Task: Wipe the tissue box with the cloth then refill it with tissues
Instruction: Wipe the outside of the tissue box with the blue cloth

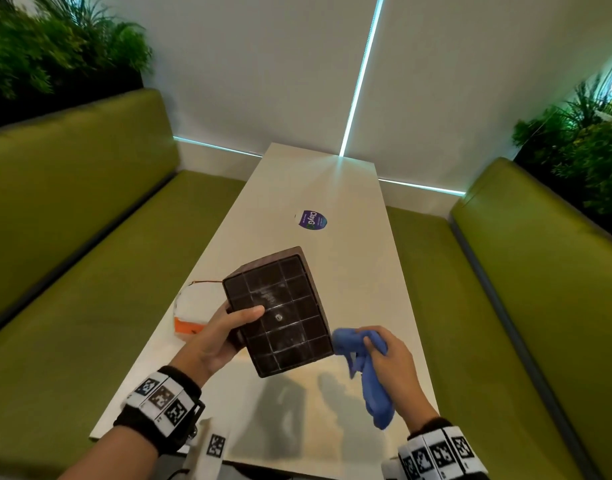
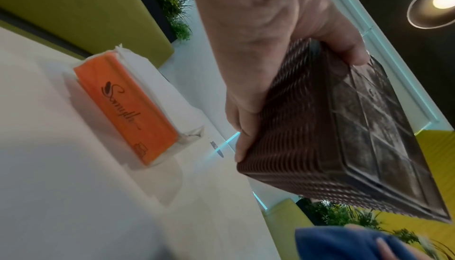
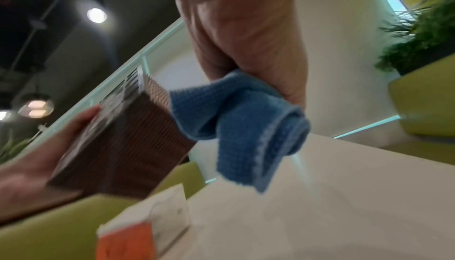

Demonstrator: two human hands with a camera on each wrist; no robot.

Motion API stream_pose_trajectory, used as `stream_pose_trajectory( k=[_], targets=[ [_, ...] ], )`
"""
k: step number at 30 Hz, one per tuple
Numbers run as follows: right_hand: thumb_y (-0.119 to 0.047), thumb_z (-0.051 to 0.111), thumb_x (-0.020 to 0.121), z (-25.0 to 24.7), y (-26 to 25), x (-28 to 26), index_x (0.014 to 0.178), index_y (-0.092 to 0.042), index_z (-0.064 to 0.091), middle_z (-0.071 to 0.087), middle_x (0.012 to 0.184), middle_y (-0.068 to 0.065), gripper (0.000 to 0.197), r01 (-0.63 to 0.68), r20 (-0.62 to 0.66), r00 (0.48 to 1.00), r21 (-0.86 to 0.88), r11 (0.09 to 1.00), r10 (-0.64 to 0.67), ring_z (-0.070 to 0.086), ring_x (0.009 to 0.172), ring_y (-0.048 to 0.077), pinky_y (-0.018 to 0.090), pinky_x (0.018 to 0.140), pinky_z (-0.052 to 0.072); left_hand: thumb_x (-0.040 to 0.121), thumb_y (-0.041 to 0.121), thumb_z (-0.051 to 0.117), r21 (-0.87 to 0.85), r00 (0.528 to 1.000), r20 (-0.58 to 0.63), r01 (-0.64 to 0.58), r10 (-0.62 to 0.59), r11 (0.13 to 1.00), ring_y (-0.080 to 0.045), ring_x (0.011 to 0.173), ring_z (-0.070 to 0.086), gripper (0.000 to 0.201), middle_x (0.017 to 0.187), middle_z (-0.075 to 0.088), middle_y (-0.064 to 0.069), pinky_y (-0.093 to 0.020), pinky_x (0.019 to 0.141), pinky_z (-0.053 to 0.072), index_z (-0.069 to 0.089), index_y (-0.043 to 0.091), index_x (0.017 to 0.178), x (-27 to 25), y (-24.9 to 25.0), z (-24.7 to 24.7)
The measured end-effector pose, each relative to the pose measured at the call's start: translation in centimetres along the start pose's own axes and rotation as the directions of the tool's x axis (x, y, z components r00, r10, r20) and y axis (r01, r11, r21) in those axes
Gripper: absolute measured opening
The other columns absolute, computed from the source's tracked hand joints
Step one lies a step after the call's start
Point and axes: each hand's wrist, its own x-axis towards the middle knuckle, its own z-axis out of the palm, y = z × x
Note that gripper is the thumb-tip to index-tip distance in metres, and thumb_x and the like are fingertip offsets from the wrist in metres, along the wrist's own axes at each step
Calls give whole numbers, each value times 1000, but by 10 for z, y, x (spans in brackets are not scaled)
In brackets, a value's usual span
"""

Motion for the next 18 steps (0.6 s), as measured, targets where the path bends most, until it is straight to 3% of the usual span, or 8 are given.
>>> stream_pose_trajectory(
  k=[3,5,7,10,12,14,16,18],
  targets=[
    [-23,48,101,-8,-15,8,112,-21,55,65,104,14,14,-51,-51,997,208,977,63,64,89,17,11,65,49,40,36,97,17,1000,3,22,-22,1000,-33,111,67,105,122,68,-14,-41,80,59,52,13,132,-1,-2,-1],
    [-30,57,92,-10,-32,14,123,-14,44,59,116,21,37,-90,-20,994,375,923,105,63,95,30,30,74,53,37,36,98,18,999,13,30,-31,999,-31,107,69,104,118,70,-13,-38,78,60,54,13,129,-3,-5,2],
    [-27,56,77,-13,-48,17,124,-14,40,54,125,24,51,-82,58,996,496,864,61,61,102,35,43,84,54,37,35,98,20,999,35,41,-41,999,-30,103,71,100,114,72,-13,-36,75,60,56,12,126,-4,-7,7],
    [-16,52,90,-15,-73,15,128,-22,45,55,132,11,39,-20,159,984,531,847,-76,61,107,25,41,96,51,39,32,98,29,996,69,58,-60,998,-31,101,71,97,112,72,-15,-36,75,60,57,10,124,-5,-10,15],
    [-27,52,98,-9,-87,12,133,-28,50,57,137,-6,35,68,191,966,473,878,-177,57,122,12,34,104,45,40,30,97,50,994,77,71,-75,996,-30,102,71,95,113,72,-14,-36,75,59,57,11,125,-4,-12,21],
    [-39,54,93,2,-96,7,131,-38,55,55,137,-19,38,124,184,959,409,904,-215,49,130,2,30,111,39,47,25,94,47,994,74,72,-76,996,-31,103,70,89,114,72,-14,-38,76,59,56,12,126,-2,-14,24],
    [-41,54,92,12,-92,0,127,-44,58,58,133,-22,36,136,168,963,369,919,-210,49,128,-2,32,113,38,49,23,92,4,998,38,57,-57,998,-32,102,71,87,114,72,-16,-38,75,60,57,9,127,-1,-14,23],
    [-39,51,95,18,-79,-9,131,-39,56,59,134,-17,36,125,199,959,349,929,-204,52,127,3,38,112,39,39,29,97,-66,999,-2,34,-34,997,-29,97,72,95,110,73,-15,-36,71,60,60,9,124,1,-10,17]
  ],
)
